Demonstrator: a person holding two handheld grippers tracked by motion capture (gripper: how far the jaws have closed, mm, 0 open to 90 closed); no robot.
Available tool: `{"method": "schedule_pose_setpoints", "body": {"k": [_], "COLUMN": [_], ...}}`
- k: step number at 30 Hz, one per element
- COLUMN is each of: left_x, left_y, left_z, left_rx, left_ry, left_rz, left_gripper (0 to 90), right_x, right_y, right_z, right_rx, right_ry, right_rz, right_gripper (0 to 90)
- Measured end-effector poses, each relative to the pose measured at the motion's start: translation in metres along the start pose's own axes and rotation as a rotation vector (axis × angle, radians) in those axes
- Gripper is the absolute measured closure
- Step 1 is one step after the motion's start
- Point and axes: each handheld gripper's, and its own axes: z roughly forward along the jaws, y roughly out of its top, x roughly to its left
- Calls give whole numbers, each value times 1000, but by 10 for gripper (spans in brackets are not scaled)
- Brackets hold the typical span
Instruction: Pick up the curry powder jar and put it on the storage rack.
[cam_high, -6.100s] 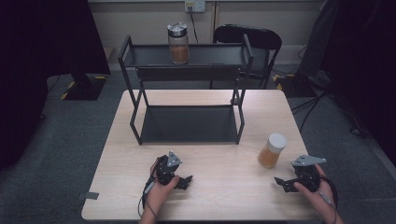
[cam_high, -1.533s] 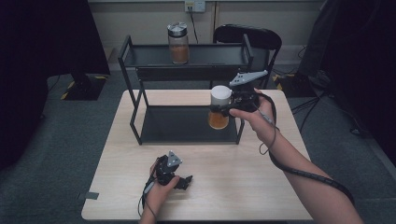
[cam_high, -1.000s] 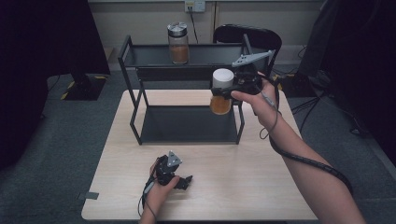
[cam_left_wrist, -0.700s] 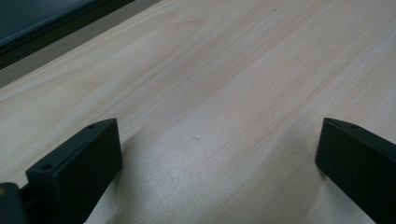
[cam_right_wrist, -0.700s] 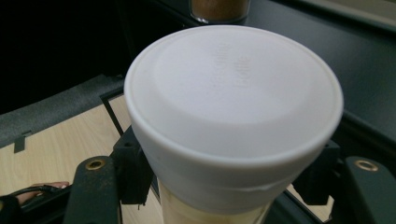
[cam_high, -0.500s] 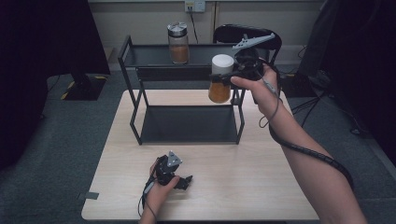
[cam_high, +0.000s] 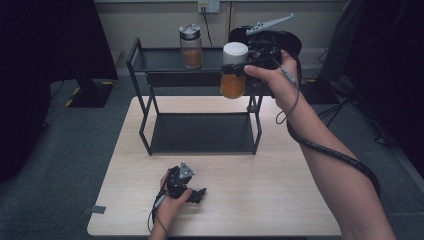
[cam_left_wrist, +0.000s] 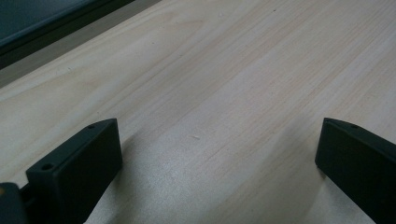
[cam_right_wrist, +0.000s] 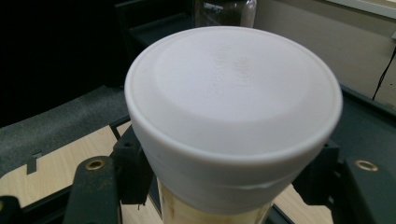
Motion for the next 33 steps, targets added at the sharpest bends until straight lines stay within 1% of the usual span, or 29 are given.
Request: {"method": "schedule_pose_setpoints", "body": {"k": [8,15,19,23,28,30,33], "left_x": [0,0,0,0,0,0,0], "left_y": [0,0,0,0,0,0,0], "left_z": [0,0,0,0,0,0,0], "left_rx": [-1,0,0,0,0,0,0], "left_ry": [0,0,1,1,1,1,1], "left_rz": [0,0,0,0,0,0,0], "left_gripper": [0,0,0,0,0,0,0], "right_x": [5,5,6,5,2,0,0], "right_y": [22,35,42,47,55,56,57], "right_z": [-10,-12,-8,-3,6,11,17], "right_rx": [-4,-20,-13,-20,-16,-18,-29], "right_ry": [-20,-31,-44,-49,-78,-86,-113], "right_rz": [-13,-14,-16,-9,-4,3,6], "right_gripper": [350,350,350,350,350,350,350]}}
